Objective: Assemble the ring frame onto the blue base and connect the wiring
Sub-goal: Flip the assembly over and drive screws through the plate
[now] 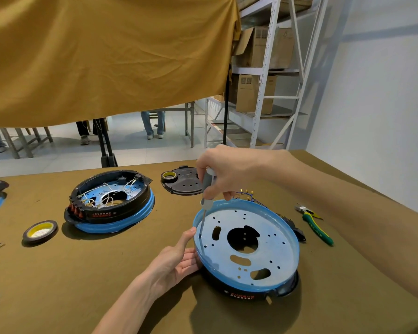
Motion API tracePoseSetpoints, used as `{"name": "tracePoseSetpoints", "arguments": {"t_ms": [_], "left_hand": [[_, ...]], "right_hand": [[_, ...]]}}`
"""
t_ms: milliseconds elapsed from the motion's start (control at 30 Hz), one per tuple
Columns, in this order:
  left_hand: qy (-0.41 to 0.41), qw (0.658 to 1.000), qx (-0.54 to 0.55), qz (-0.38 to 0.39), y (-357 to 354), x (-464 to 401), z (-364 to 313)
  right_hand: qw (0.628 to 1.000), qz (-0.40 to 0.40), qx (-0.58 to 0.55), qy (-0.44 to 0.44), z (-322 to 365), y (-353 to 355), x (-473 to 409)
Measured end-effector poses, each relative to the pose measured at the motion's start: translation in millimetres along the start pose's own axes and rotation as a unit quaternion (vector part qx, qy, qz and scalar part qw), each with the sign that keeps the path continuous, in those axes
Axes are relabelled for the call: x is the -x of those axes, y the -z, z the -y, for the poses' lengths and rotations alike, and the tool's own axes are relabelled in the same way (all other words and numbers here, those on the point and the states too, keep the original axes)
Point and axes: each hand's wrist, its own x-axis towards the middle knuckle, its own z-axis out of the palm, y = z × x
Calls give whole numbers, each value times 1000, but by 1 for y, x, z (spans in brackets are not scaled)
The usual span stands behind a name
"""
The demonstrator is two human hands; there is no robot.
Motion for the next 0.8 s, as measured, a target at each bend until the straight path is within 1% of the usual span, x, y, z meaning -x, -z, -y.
{"name": "tracePoseSetpoints", "arguments": {"t_ms": [133, 200, 300, 367, 467, 567, 667, 733, 800], "left_hand": [[0, 1000, -1, 1, 0, -1, 0], [0, 1000, -1, 3, 0, -1, 0], [-2, 1000, -3, 4, 2, -2, 1], [-2, 1000, -5, 7, 3, -3, 1], [-7, 1000, -9, 8, 3, -4, 2], [-5, 1000, -11, 8, 2, -5, 2], [-1, 1000, -7, 5, 3, -5, 2], [-1, 1000, -7, 5, 3, -5, 2], [-4, 1000, -15, 8, 2, -5, 2]], "right_hand": [[999, -24, 47, -6, 7, -5, -4], [998, -7, 62, -5, 8, -4, -5], [998, 32, 54, 2, 8, -1, -3], [999, 14, 43, 12, 7, -2, -3], [999, -9, 37, 5, 8, -7, -3], [999, -3, 54, -7, 8, -7, -4], [998, 23, 59, 1, 7, -3, -3], [997, 14, 68, 17, 5, -3, -3], [998, -7, 64, 12, 5, -6, -3]]}}
